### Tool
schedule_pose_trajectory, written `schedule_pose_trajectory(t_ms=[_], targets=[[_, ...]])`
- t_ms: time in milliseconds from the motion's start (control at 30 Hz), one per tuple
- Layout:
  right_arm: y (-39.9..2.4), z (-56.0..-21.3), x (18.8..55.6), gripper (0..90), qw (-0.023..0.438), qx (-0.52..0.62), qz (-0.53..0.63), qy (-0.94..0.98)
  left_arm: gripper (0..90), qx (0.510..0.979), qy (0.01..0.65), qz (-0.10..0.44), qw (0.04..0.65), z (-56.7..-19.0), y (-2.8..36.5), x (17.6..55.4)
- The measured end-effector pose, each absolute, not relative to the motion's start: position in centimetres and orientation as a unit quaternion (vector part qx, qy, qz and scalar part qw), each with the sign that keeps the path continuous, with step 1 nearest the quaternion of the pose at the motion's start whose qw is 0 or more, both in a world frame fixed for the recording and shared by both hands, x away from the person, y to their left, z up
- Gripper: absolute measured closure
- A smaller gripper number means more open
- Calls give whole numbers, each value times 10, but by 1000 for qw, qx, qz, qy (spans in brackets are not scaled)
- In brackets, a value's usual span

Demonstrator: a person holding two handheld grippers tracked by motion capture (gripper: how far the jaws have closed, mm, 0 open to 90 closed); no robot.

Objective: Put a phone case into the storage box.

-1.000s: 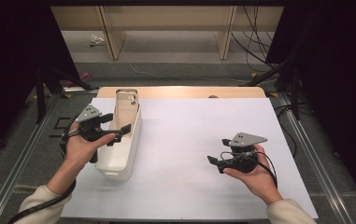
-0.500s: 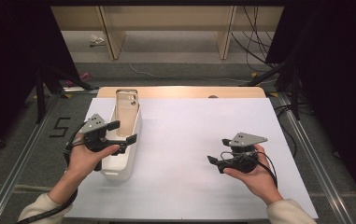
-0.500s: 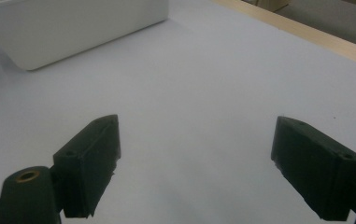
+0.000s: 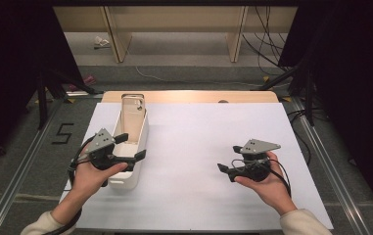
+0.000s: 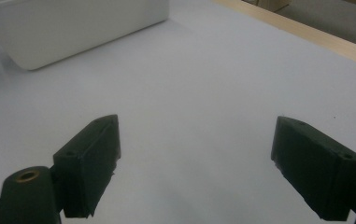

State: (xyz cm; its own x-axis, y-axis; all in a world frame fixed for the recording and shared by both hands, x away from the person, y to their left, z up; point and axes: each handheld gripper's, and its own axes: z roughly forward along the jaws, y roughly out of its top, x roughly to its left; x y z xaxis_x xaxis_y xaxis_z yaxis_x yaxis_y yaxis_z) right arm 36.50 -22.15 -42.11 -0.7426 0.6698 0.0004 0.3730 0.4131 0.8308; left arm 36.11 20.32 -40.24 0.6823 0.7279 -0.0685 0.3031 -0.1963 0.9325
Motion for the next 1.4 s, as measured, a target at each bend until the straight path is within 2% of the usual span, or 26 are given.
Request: schedule_pose_trajectory(t_ms=[833,1400], targets=[[-222,-420,363,167,168,318,440,823,112,754,340,218,518,-419,215,340],[-227,-418,357,167,167,319,445,820,111,751,343,222,519,-422,216,339]])
